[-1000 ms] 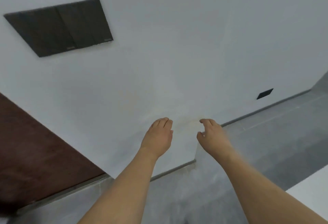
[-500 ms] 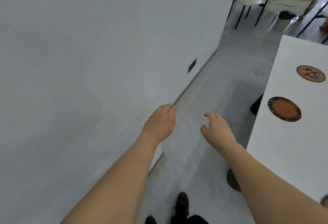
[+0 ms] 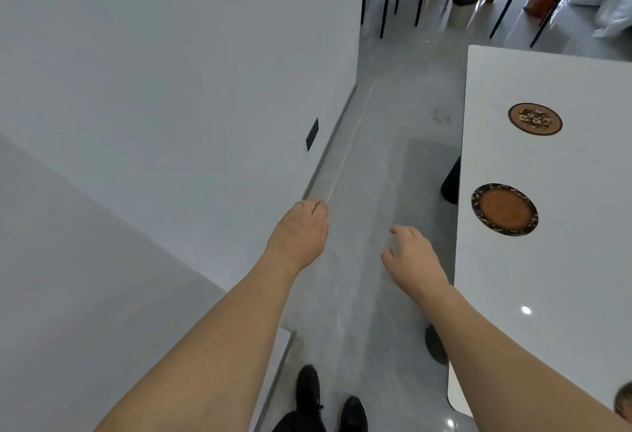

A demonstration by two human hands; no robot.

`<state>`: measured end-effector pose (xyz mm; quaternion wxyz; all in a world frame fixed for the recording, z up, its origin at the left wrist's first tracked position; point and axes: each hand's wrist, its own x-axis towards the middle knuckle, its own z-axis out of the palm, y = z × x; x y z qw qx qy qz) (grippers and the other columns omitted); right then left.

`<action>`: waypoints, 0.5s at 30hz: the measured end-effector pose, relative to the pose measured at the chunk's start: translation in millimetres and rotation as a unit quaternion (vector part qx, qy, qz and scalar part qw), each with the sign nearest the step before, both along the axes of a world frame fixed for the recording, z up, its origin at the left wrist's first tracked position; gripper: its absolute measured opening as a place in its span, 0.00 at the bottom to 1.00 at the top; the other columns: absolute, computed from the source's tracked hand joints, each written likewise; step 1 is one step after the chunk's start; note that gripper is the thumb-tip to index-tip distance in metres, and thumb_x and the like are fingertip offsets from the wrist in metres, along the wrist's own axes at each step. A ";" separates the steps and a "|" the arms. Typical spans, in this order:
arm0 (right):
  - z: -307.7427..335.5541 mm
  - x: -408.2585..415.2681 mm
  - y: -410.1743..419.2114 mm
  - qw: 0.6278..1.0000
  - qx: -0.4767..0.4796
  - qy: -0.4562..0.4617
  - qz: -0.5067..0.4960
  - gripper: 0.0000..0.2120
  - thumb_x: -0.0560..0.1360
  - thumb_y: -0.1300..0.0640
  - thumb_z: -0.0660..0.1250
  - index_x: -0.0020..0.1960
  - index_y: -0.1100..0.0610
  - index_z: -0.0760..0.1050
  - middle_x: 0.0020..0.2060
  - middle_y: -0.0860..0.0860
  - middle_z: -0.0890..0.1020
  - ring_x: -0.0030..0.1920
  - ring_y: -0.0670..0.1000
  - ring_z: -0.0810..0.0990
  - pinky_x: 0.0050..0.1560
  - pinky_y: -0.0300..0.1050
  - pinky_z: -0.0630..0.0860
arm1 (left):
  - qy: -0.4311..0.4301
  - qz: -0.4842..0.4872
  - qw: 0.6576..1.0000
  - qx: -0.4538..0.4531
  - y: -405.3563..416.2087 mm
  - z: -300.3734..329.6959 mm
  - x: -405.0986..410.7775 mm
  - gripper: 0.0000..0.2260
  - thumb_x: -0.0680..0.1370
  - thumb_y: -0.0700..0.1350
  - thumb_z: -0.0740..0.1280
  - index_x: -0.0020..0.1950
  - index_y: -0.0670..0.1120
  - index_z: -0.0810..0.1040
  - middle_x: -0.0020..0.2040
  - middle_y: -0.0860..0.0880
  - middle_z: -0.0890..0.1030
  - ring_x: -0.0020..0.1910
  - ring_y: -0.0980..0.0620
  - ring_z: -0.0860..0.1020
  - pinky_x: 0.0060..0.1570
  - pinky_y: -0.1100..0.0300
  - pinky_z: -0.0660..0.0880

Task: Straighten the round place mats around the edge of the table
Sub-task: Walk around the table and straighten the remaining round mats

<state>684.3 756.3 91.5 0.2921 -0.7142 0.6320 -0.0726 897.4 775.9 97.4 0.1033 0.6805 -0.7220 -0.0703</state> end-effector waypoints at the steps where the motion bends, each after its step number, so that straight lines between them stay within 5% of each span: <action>1: 0.8 -0.5 -11.4 1.000 -0.004 -0.003 -0.016 0.23 0.76 0.57 0.61 0.71 0.59 0.66 0.70 0.56 0.70 0.68 0.58 0.69 0.66 0.50 0.68 | -0.001 -0.012 1.000 0.004 -15.7 0.0 0.3 0.15 0.80 0.44 0.56 0.65 0.40 0.71 0.63 0.43 0.74 0.60 0.44 0.73 0.62 0.53 0.71; 15: 1.1 -69.8 -153.7 0.977 0.001 -0.027 -0.212 0.23 0.76 0.59 0.61 0.71 0.61 0.67 0.68 0.58 0.72 0.68 0.57 0.69 0.67 0.51 0.66 | -0.007 -0.190 0.981 0.036 -247.0 4.9 -97.9 0.17 0.80 0.45 0.58 0.66 0.39 0.70 0.65 0.40 0.74 0.62 0.41 0.72 0.63 0.51 0.68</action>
